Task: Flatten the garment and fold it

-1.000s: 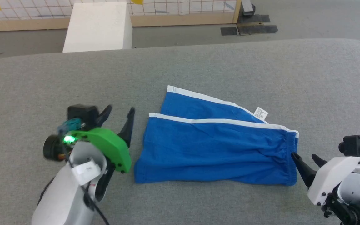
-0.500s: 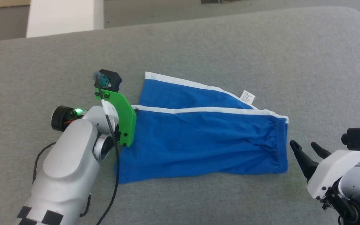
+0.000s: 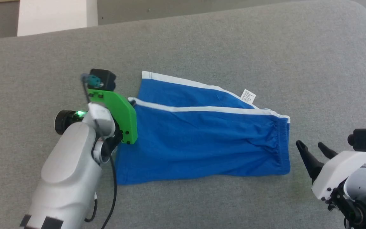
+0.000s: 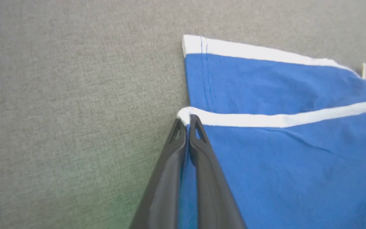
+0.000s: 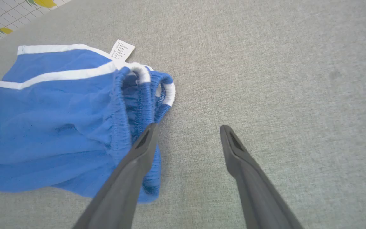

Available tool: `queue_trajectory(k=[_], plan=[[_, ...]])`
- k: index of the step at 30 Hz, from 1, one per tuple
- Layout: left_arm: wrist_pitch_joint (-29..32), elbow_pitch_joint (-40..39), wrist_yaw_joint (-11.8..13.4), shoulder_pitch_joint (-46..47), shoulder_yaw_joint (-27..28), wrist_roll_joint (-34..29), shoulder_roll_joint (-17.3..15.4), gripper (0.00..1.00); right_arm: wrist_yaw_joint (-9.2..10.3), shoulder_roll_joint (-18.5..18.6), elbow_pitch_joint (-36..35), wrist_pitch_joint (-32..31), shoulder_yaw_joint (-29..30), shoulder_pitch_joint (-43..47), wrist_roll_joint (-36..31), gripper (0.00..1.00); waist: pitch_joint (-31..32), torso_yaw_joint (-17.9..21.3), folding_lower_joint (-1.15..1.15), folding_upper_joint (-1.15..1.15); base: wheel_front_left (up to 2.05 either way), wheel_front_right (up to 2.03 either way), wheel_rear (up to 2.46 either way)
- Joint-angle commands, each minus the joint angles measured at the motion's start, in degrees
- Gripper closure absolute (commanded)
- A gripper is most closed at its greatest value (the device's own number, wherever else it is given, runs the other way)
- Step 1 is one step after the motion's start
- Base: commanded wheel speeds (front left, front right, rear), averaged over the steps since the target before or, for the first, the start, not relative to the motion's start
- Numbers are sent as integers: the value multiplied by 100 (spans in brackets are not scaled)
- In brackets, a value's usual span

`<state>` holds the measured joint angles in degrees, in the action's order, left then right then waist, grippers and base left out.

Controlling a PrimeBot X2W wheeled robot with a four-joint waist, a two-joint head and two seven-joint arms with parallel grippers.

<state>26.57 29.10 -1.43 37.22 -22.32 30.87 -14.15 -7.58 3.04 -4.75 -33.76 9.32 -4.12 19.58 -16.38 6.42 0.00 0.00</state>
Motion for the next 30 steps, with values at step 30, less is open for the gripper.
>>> queue_trajectory(k=[30], plan=[[-1225,-2196,485,-1815,210,205,61,100,9,533,824,-332,-1103,-1376,-962,0,-136,-520,0,0,0,0,0]])
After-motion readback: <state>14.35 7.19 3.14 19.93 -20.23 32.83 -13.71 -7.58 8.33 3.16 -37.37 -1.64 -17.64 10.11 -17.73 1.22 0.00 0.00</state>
